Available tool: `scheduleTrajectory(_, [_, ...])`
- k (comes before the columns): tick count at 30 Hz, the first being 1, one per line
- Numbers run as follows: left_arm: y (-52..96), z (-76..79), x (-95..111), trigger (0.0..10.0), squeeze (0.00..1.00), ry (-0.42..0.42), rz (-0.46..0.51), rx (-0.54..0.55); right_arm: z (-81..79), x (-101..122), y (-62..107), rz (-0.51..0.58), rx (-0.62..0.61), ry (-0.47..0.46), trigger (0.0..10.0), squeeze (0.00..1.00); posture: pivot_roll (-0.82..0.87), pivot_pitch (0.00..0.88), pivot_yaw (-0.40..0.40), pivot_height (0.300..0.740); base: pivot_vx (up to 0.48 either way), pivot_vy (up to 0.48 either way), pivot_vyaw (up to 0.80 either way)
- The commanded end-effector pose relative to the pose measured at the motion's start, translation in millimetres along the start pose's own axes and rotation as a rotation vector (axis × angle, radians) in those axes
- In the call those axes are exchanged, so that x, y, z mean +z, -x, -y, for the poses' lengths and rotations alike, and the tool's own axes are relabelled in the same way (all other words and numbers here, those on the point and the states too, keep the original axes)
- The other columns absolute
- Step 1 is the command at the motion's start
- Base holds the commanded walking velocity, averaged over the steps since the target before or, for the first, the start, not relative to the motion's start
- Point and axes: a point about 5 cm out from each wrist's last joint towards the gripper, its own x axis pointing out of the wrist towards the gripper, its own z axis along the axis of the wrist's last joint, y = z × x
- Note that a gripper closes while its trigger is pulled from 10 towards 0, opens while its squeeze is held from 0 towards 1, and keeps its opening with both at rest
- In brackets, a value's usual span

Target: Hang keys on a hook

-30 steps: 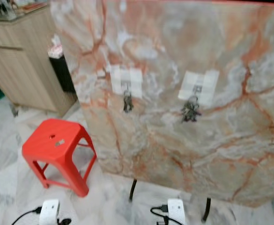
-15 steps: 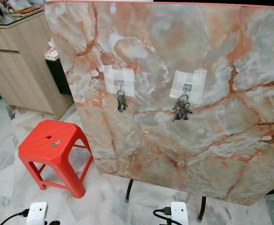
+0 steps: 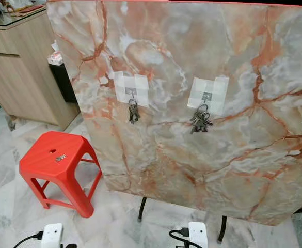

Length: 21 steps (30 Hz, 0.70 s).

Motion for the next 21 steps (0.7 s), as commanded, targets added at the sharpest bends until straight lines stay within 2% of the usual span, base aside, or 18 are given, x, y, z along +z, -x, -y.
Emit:
scheduleTrajectory(1, [0.2,-1.8,-1.5,10.0,0.0,-0.013,-0.015,0.014,-1.5,0.9,-0.1,0.004,0.001,-0.003,10.0,0.0,0.02,0.0,0.016,0.74,0.0,0.0,0.0])
scheduleTrajectory(6, [-0.5,1.0,-0.2,10.0,0.0,-0.012,-0.012,0.013,-1.6,1.0,-0.2,0.004,0.001,-0.005,10.0,0.0,0.02,0.0,0.016,0.74,0.0,0.0,0.0])
scheduleTrajectory(9, [-1.1,3.6,1.6,10.0,0.0,-0.012,-0.008,0.01,-1.6,1.0,-0.2,0.005,0.0,-0.007,10.0,0.0,0.02,0.0,0.017,0.74,0.0,0.29,0.0])
scheduleTrajectory(18, [-1.9,8.7,2.8,10.0,0.0,-0.014,-0.003,0.003,-1.5,0.9,-0.2,0.003,-0.003,-0.009,10.0,0.0,0.02,0.0,0.015,0.74,0.0,0.48,0.0])
scheduleTrajectory(21, [-0.2,-2.0,1.3,10.0,0.0,-0.013,-0.006,0.014,-1.5,0.9,-0.1,0.004,-0.003,-0.01,10.0,0.0,0.02,0.0,0.015,0.74,0.0,0.48,0.0])
